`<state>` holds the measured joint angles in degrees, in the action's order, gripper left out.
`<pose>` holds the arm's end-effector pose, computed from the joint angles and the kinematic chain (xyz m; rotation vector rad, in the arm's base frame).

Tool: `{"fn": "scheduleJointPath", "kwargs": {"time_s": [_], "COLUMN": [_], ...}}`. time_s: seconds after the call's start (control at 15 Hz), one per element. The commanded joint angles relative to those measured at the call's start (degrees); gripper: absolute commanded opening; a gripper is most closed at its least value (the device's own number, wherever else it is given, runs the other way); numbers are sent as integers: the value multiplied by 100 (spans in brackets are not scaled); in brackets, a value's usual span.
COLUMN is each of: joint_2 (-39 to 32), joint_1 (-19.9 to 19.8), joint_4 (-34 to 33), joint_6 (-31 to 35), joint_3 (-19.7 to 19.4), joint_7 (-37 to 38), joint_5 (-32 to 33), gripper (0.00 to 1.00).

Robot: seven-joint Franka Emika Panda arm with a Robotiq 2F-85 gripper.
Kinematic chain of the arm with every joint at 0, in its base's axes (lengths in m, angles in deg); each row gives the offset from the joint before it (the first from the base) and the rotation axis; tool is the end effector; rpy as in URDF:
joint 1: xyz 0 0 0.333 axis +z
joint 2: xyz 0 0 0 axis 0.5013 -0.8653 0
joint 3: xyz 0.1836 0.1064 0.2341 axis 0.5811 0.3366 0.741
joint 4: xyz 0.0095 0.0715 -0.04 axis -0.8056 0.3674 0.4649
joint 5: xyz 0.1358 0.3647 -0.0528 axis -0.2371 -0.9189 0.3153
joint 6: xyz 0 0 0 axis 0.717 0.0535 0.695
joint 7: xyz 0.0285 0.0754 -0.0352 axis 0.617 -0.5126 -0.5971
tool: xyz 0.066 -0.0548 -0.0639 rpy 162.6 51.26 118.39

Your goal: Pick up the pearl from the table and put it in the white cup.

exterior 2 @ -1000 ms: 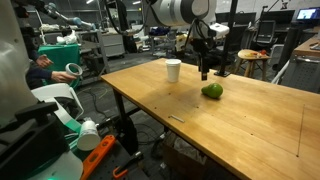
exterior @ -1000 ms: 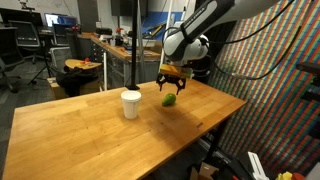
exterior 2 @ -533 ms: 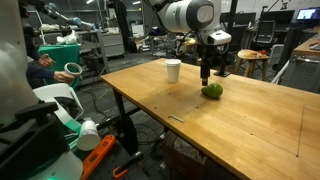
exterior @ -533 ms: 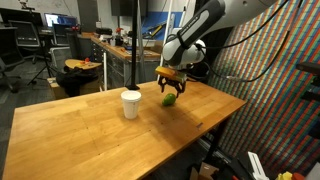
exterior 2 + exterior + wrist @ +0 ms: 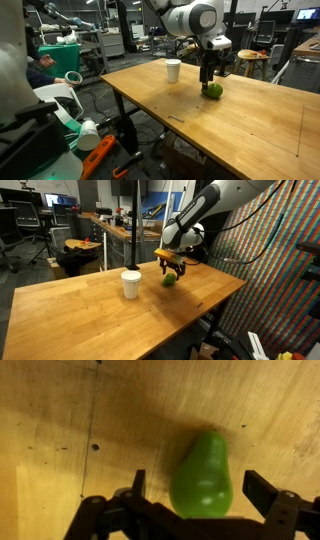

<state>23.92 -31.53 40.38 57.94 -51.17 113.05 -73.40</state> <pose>0.5904 -0.0895 0.2870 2.5023 -1.8385 0.1485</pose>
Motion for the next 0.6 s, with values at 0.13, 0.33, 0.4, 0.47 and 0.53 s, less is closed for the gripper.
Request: {"fn": "scheduleJointPath", "kwargs": {"time_s": [0.13,0.33,0.4,0.47,0.53], "joint_2": [-347,-428,-449,-467,-452], "joint_1": [32,46,47,51,74], "joint_4": [-309,-453,-490,-527,-530], "joint_6": [-7,82,113,138,204], "joint_3": [-182,-283,-303,-324,-354], "joint_7": [145,28,-6,-50,-60], "joint_5": [-43,134,170,222,306], "gripper": [100,66,58,51,46]}}
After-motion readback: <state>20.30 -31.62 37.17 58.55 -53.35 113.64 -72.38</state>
